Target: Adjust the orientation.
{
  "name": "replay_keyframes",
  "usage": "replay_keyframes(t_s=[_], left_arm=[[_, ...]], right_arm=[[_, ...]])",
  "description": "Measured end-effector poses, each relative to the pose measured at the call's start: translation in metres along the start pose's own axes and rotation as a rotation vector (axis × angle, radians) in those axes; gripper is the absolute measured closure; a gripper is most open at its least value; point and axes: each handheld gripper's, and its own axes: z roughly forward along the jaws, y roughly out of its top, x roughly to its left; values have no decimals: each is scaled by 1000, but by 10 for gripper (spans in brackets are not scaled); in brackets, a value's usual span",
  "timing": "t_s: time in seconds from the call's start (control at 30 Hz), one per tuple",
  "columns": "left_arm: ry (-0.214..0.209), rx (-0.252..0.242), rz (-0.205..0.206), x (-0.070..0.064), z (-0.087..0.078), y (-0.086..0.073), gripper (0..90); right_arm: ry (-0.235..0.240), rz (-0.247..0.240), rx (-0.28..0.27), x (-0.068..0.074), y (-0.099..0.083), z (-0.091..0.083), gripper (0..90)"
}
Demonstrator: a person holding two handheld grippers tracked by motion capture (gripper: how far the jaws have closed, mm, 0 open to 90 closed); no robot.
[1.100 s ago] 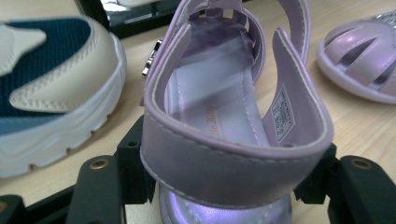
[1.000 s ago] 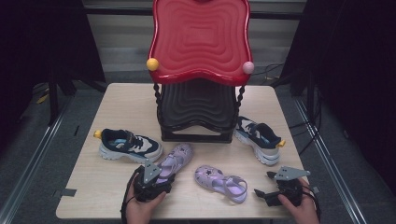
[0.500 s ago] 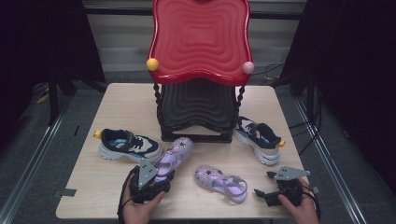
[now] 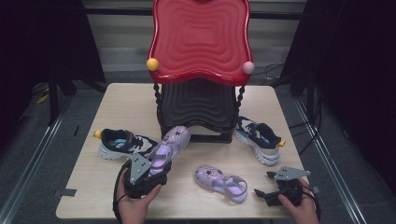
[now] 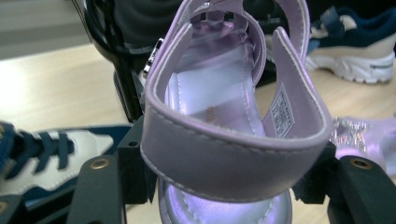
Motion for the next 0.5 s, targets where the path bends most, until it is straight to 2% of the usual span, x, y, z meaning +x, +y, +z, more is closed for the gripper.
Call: replay_keyframes(t_s=[0.23, 0.37, 0.5], left_arm=[[16, -37, -16, 0, 5, 15, 369], [30, -36, -6, -2, 9, 23, 369], [39, -57, -22, -3, 17, 31, 369]], right_arm=[[0, -1, 0, 0, 0, 0, 137], [0, 0, 0, 0, 0, 0, 137], [0, 0, 0, 0, 0, 0, 137]])
